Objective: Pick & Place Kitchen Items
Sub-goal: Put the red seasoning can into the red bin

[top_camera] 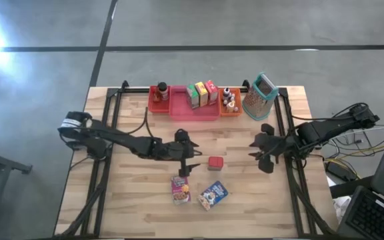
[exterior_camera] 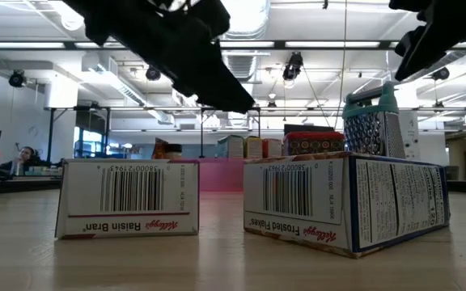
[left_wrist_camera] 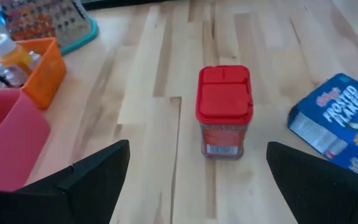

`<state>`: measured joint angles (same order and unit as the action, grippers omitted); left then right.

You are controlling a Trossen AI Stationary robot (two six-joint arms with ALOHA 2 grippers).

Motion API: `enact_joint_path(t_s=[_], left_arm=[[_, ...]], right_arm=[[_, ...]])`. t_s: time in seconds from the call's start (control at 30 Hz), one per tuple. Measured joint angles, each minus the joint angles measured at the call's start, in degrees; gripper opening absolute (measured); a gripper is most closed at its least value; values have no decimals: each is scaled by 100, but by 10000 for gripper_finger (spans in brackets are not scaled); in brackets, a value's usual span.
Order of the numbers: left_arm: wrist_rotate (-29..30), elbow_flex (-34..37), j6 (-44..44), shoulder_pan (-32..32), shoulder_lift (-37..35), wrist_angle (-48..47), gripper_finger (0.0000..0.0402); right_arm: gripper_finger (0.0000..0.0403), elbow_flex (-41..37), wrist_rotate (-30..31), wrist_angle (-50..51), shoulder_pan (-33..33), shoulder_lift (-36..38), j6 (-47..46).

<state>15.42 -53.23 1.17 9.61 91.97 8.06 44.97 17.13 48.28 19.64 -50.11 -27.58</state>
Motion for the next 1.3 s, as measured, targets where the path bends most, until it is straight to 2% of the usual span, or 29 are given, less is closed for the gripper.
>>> enact_joint_path(t_s=[0.23,0.57,0.97,1.1,1.3], left_arm=[[-458,-36,-91,-189,653,754,383],[-587,-879,-205,-213,1676,576,383],[-790,-1228,46,-217,2038,557,380],[-791,-1231,51,-217,2038,561,350],[-791,-1244,53,-221,2038,571,277]], right_arm=[[153,-1,0,-136,0,-24,172],[123,-11,-2,-143,0,-26,169],[85,-22,-2,-146,0,-28,169],[70,-22,0,-151,0,-28,169],[54,-22,0,-176,0,-28,167]])
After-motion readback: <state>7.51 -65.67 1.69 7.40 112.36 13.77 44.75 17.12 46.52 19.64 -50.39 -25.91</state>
